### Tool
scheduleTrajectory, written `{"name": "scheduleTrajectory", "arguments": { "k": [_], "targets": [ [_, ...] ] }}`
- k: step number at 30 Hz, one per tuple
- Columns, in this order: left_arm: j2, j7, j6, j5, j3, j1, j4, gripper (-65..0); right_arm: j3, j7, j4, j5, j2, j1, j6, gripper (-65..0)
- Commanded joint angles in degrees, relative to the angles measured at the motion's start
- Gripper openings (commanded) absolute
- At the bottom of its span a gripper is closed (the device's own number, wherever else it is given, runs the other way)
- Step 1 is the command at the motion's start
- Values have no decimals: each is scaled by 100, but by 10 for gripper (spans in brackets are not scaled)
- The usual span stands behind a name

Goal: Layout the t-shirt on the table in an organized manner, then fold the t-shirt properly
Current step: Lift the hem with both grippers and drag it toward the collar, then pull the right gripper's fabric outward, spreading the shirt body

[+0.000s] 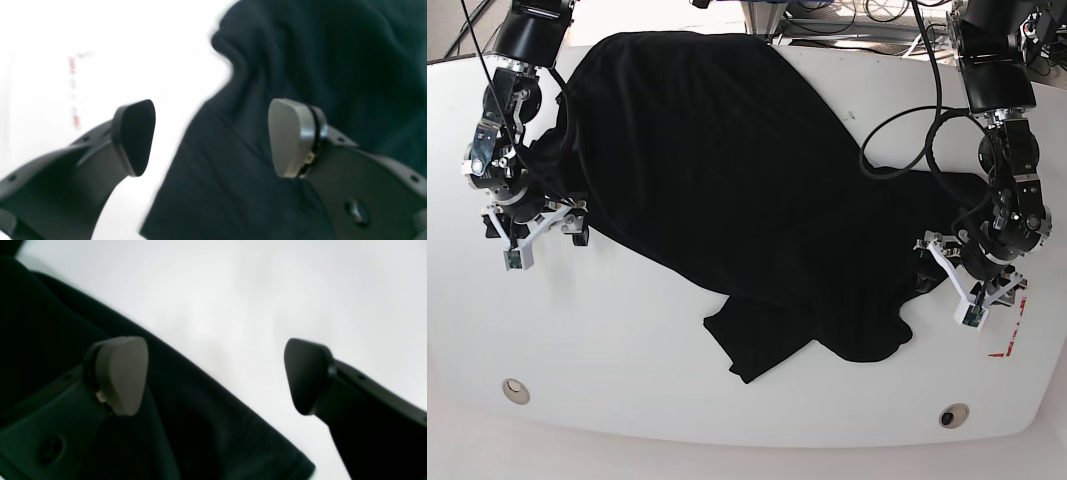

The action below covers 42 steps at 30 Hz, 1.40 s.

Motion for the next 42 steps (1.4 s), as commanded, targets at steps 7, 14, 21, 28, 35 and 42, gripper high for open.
{"name": "scheduleTrajectory", "arguments": {
  "k": [7, 14, 21, 28, 35, 42],
  "targets": [
    [-55, -63, 14, -24, -373, 866, 985, -150, -644, 110, -1001, 63, -76, 1198, 0, -22],
    [-37, -63, 14, -33, -689, 1411, 1126, -150, -1136, 251, -1739, 63, -217, 1787, 0, -22],
    [-37, -63, 14, -33, -724, 1718, 1275, -150, -1303, 427, -2478, 63, -428, 2191, 88, -22],
    [-46, -63, 5, -33, -795, 1929, 1310, -150, -1303, 488, -2952, 54, -665, 2358, 237, -22],
    [-46, -63, 5, -33, -804, 1921, 1310, -150, -1303, 462, -2935, 63, -885, 2165, 237, -22],
    [-64, -63, 5, -33, -804, 1912, 1293, -150, -1312, 453, -2636, 63, -1087, 1787, 246, -24]
  ]
}}
